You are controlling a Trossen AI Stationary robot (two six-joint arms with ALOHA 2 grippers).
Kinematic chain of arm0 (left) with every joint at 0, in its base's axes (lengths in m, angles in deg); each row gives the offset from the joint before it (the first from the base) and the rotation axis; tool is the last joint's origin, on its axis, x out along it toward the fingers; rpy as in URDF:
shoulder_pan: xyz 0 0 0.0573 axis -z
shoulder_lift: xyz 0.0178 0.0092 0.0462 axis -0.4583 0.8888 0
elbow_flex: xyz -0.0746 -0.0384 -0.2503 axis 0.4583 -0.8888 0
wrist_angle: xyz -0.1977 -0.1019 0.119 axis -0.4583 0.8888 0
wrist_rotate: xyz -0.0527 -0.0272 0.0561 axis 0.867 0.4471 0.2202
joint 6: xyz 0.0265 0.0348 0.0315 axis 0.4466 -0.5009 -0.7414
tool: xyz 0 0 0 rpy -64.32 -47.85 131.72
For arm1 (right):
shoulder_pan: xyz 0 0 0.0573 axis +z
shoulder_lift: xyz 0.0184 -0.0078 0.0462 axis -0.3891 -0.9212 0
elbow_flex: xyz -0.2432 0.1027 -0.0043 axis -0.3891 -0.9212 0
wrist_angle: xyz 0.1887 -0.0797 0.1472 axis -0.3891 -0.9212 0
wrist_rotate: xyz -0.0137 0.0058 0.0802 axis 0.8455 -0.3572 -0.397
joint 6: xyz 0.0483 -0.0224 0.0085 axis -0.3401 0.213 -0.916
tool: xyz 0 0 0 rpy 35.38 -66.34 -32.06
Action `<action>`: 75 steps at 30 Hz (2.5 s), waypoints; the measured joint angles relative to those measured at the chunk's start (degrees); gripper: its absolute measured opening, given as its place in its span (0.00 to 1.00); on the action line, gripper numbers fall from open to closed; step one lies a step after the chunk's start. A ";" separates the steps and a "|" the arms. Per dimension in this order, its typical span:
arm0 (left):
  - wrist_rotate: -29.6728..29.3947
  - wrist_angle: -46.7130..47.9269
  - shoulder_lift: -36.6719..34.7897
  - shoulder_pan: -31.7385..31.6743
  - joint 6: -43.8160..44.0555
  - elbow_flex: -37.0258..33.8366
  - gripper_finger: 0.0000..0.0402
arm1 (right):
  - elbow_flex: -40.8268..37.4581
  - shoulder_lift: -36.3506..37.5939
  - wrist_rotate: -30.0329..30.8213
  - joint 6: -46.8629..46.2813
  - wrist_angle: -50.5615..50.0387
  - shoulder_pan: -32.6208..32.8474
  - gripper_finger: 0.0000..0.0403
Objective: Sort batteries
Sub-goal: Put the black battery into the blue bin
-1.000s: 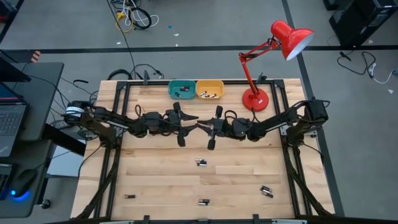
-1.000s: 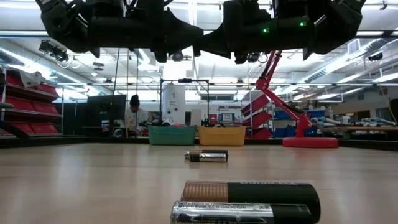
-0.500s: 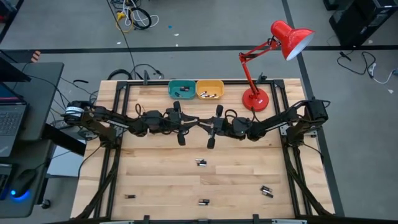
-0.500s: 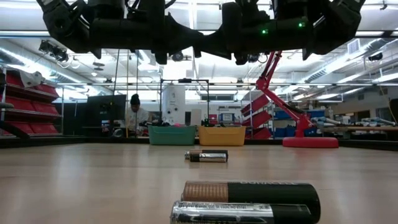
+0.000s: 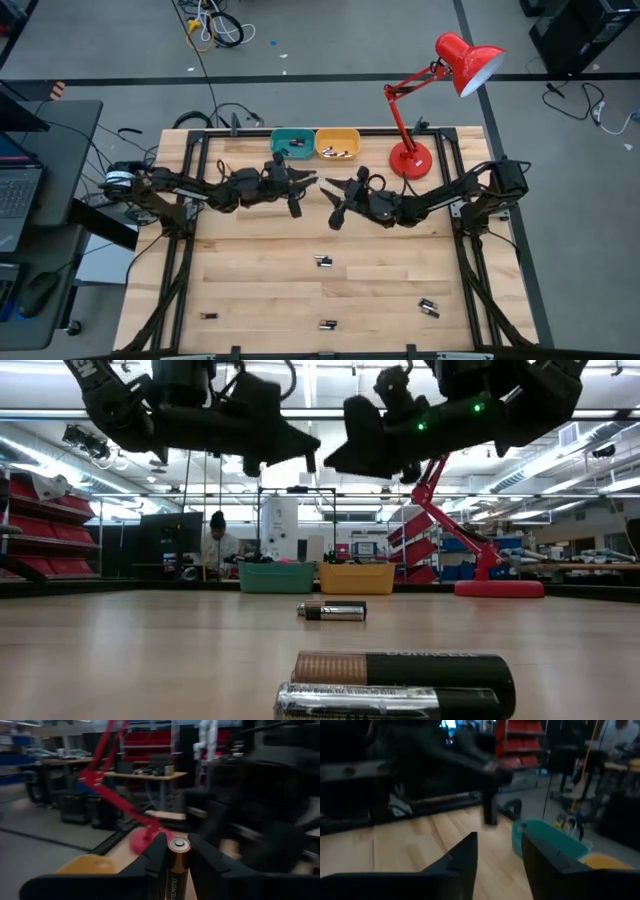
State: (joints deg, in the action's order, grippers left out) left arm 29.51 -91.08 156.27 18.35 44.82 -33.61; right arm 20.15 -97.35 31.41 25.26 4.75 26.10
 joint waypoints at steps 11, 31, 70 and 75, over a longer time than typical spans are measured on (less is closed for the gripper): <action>0.53 5.79 0.00 -16.29 -1.03 0.00 0.17 | -0.02 -0.02 -6.59 -14.28 -12.73 1.69 0.43; 8.78 -5.64 17.42 -31.19 3.45 0.22 0.27 | -0.04 -0.02 -6.38 -16.43 -20.69 6.23 0.42; 25.56 -16.38 10.38 0.09 -0.54 0.24 0.48 | -0.04 17.25 -37.74 -65.00 -90.14 32.27 0.42; 21.63 -14.82 10.38 3.95 -3.21 0.24 0.48 | -0.04 16.90 -40.15 -73.53 -90.32 37.98 0.41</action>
State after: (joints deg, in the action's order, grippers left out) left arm 51.15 -105.90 166.65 22.30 41.61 -33.37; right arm 20.11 -80.45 -8.74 -48.27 -85.57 64.08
